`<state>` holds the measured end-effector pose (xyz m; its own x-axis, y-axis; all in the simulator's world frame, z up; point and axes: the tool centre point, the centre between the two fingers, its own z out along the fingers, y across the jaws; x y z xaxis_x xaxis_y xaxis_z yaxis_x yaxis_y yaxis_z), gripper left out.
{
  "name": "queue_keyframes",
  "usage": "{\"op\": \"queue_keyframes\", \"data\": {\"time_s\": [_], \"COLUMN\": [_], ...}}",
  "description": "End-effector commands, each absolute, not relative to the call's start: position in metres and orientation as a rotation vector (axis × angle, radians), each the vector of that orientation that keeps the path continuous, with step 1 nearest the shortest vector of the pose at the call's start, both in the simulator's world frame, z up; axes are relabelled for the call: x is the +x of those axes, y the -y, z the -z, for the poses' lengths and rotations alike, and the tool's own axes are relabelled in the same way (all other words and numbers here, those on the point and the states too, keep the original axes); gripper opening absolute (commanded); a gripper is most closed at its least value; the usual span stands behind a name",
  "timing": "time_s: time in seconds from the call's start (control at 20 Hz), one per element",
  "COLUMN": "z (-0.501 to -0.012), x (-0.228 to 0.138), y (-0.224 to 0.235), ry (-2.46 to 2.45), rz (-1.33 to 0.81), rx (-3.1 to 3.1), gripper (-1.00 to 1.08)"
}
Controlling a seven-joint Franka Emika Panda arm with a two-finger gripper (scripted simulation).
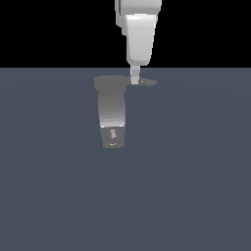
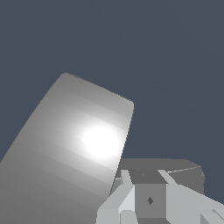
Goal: Turn on the faucet by rotating a designated handle.
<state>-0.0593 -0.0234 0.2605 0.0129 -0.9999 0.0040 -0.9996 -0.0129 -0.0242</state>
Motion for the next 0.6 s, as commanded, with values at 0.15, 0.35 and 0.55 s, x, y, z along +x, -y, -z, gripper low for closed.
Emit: {"op": "queue_keyframes", "data": {"time_s": [0.15, 0.35, 0.55], "z": [-0.252, -0.251, -0.249], "x": [-0.046, -0.037, -0.027], "y": [0.048, 0.062, 0.076], "ry": [-2.22, -2.226, -2.233], "rz": [0.012, 0.007, 0.002], "rx": [-2.214, -2.212, -2.209], "gripper": [-1.0, -1.0, -1.0]}}
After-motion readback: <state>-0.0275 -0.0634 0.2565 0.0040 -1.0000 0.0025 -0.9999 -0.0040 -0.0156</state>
